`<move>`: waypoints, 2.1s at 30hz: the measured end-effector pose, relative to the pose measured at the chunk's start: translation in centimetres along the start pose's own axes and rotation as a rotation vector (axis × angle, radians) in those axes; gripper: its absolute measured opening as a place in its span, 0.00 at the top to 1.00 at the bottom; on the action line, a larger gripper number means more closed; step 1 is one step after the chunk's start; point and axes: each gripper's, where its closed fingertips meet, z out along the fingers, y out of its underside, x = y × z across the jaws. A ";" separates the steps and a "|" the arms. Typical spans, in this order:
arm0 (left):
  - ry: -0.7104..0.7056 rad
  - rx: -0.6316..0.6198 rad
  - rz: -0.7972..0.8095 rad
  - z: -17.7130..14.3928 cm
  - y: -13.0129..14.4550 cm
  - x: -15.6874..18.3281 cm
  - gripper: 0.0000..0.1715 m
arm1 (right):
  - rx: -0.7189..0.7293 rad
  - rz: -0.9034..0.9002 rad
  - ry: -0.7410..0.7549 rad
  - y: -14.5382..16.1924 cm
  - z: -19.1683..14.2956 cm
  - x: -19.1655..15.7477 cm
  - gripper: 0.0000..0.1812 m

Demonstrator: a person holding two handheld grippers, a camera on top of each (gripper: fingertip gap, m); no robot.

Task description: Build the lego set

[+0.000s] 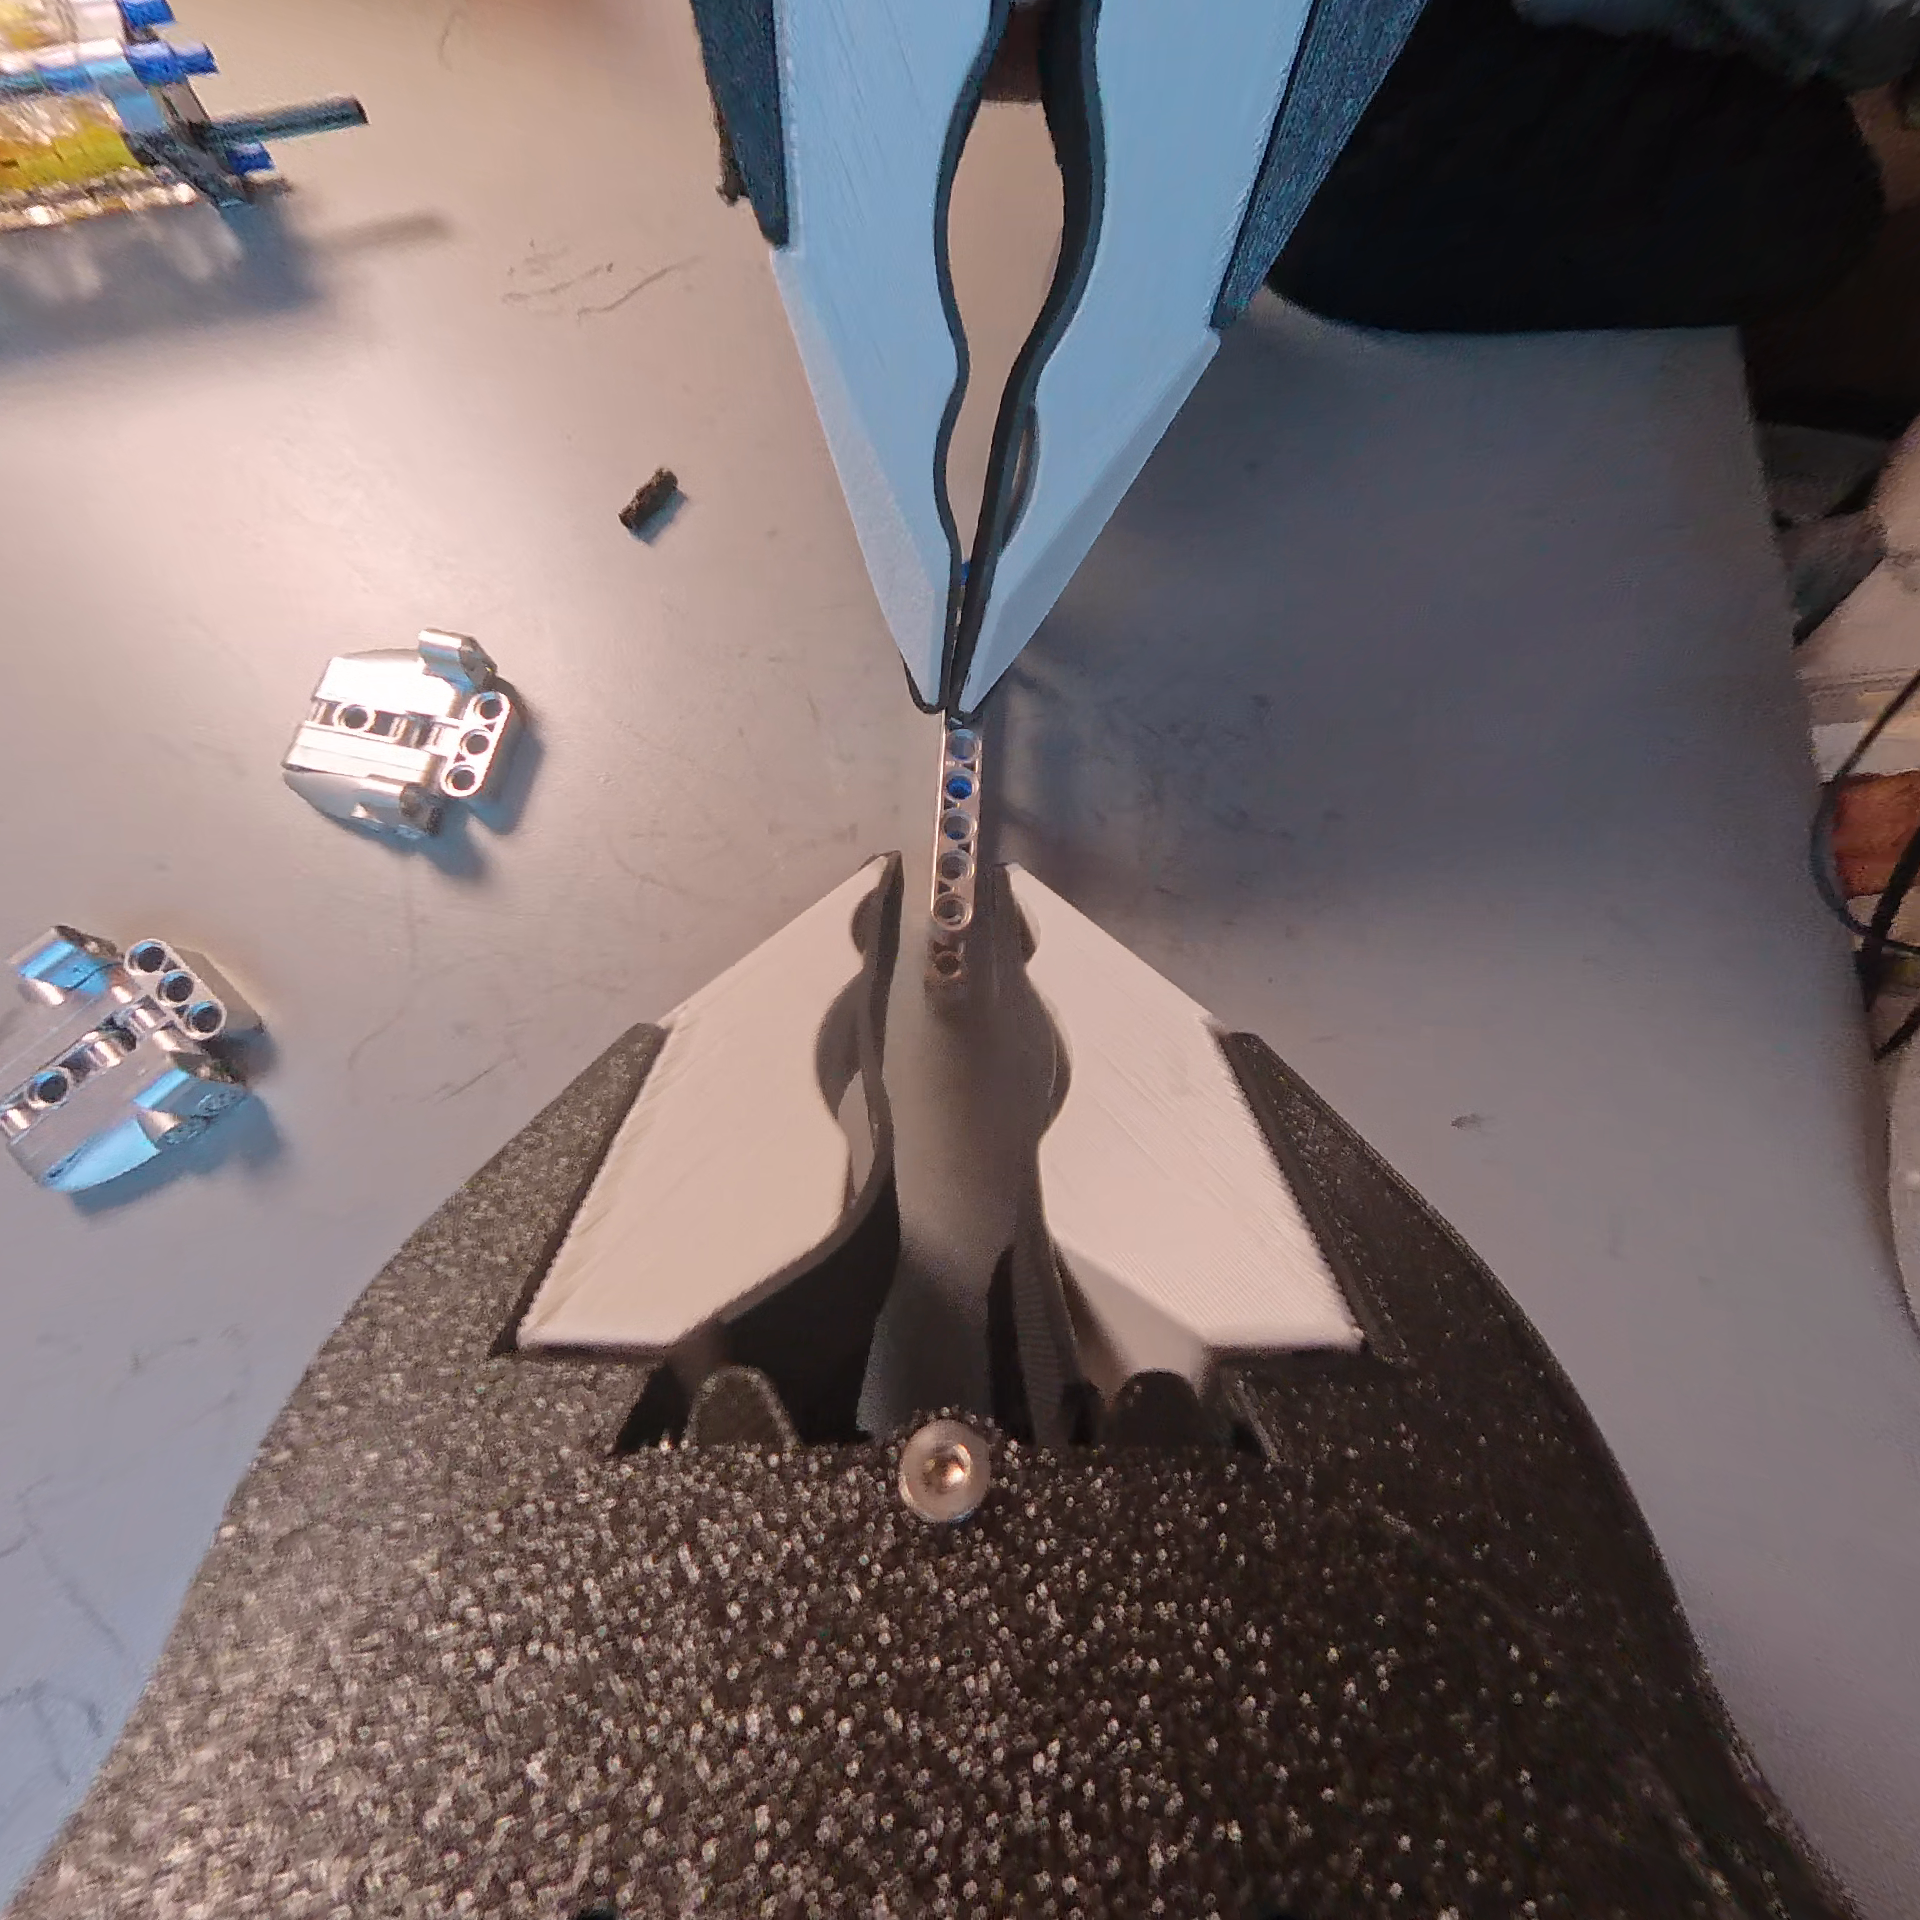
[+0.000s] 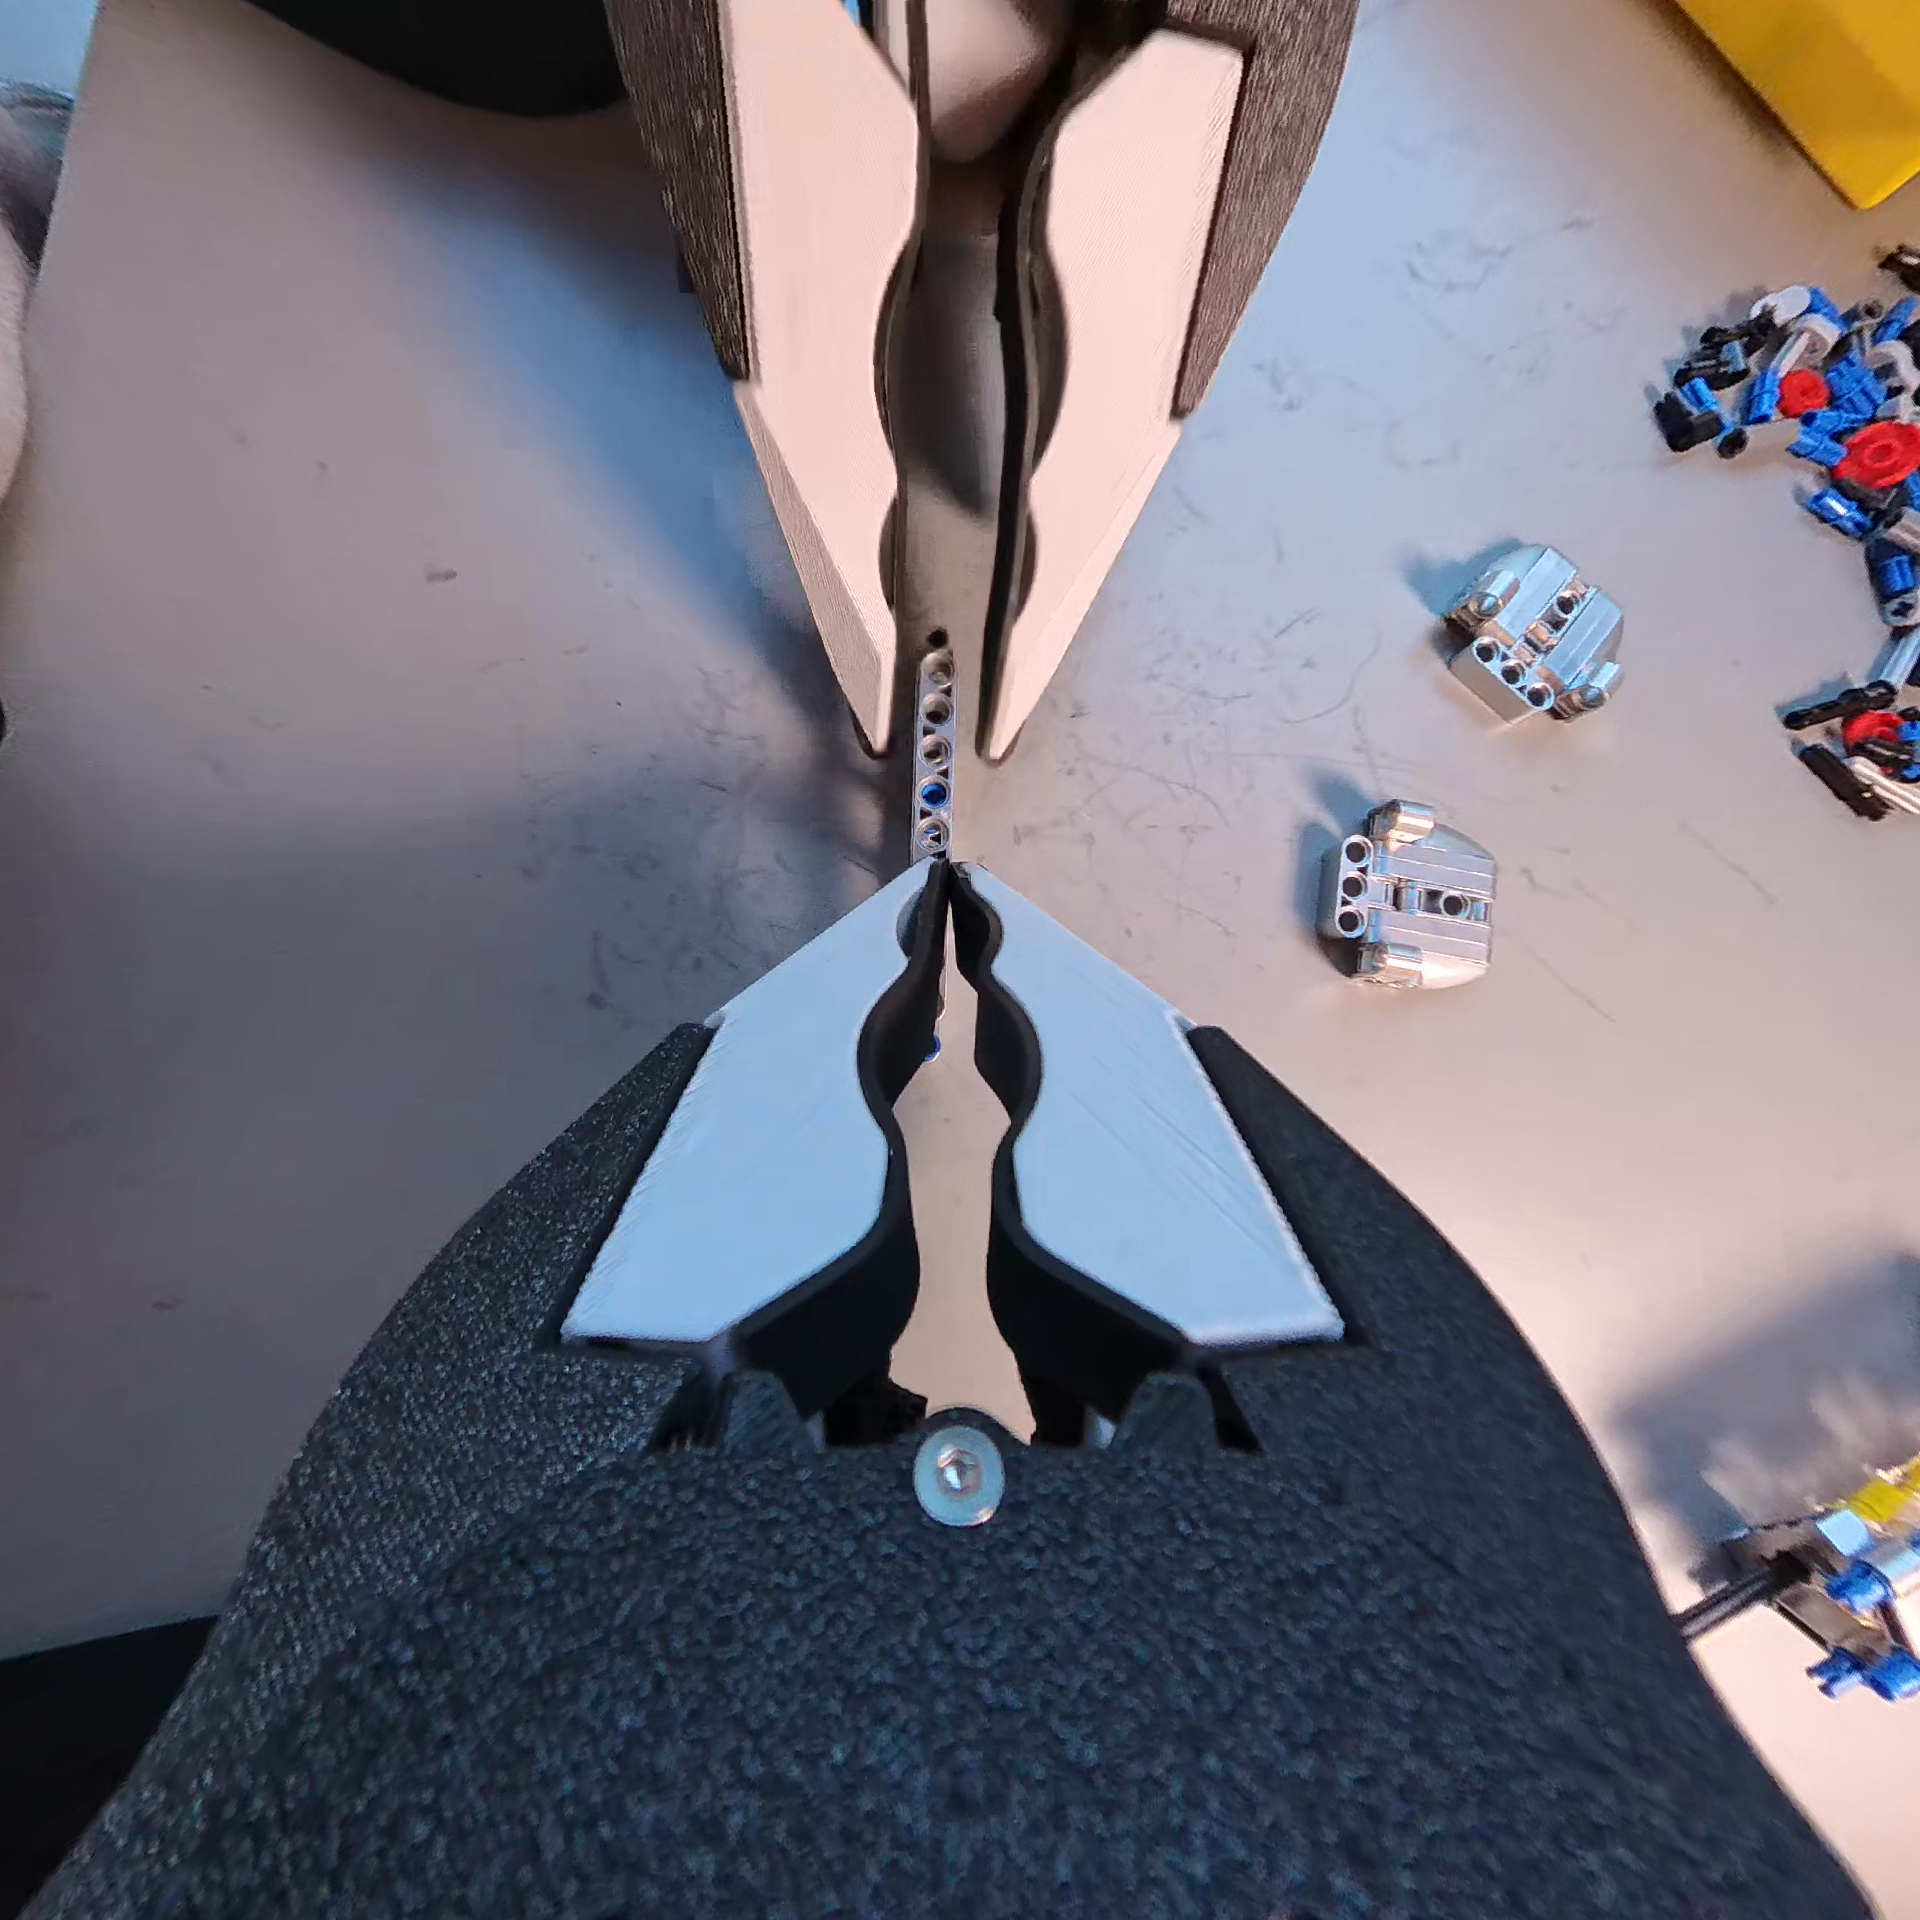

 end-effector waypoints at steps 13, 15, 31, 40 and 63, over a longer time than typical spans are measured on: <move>-0.044 0.025 0.023 -0.3 -1.1 0.2 1.00 | -0.008 0.010 0.015 -0.2 0.1 -0.2 1.00; -0.055 0.022 0.028 -0.3 -1.1 0.1 1.00 | -0.005 0.006 0.036 -0.2 -0.1 0.1 1.00; -0.048 -0.002 0.029 -0.6 -0.6 -0.2 0.96 | -0.098 0.015 -0.001 0.5 -0.2 -0.7 0.96; -0.045 -0.088 0.045 -0.1 -0.4 0.1 0.98 | -0.147 -0.002 -0.006 0.6 0.0 -0.5 0.97; 0.002 -0.127 0.024 1.0 0.4 0.8 0.98 | -0.080 -0.003 -0.017 -0.6 -1.2 -0.9 1.00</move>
